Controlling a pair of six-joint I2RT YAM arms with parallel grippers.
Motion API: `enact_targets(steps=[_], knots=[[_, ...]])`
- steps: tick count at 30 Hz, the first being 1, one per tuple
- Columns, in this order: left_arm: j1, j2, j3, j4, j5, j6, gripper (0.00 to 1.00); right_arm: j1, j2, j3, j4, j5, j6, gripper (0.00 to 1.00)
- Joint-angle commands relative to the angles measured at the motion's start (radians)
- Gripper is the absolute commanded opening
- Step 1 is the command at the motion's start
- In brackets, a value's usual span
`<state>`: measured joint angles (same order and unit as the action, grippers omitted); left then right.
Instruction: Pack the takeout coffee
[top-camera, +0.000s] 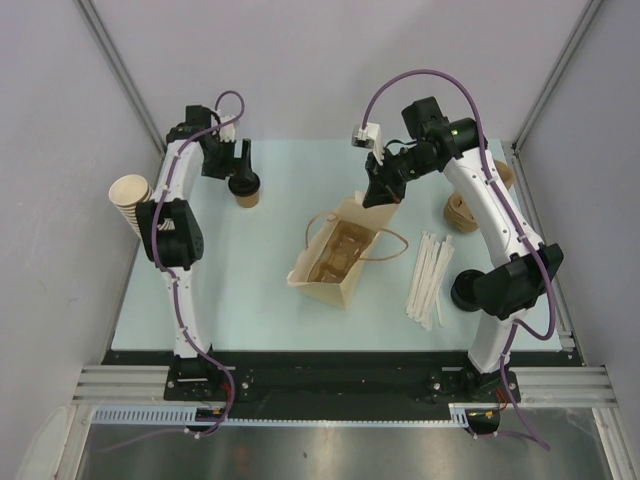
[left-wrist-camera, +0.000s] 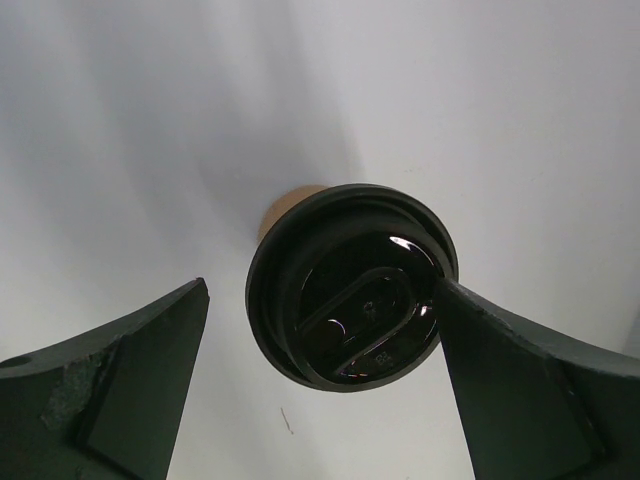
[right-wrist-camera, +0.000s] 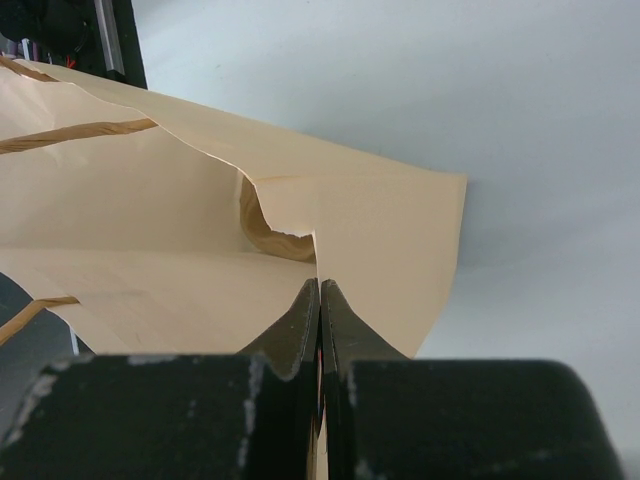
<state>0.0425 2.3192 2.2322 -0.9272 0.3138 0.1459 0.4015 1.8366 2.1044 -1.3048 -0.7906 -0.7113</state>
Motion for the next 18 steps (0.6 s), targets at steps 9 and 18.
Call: enact_targets(steps=[9, 18], knots=[[0.005, -0.084, -0.031, 0.022, 0.048, -0.025, 1.00, 0.002, 0.006, 0.042, -0.014, -0.007, -0.007, 0.00], [0.022, -0.101, -0.008, 0.060, 0.054, -0.046, 0.99, 0.005, 0.007, 0.042, -0.016, -0.007, -0.002, 0.00]])
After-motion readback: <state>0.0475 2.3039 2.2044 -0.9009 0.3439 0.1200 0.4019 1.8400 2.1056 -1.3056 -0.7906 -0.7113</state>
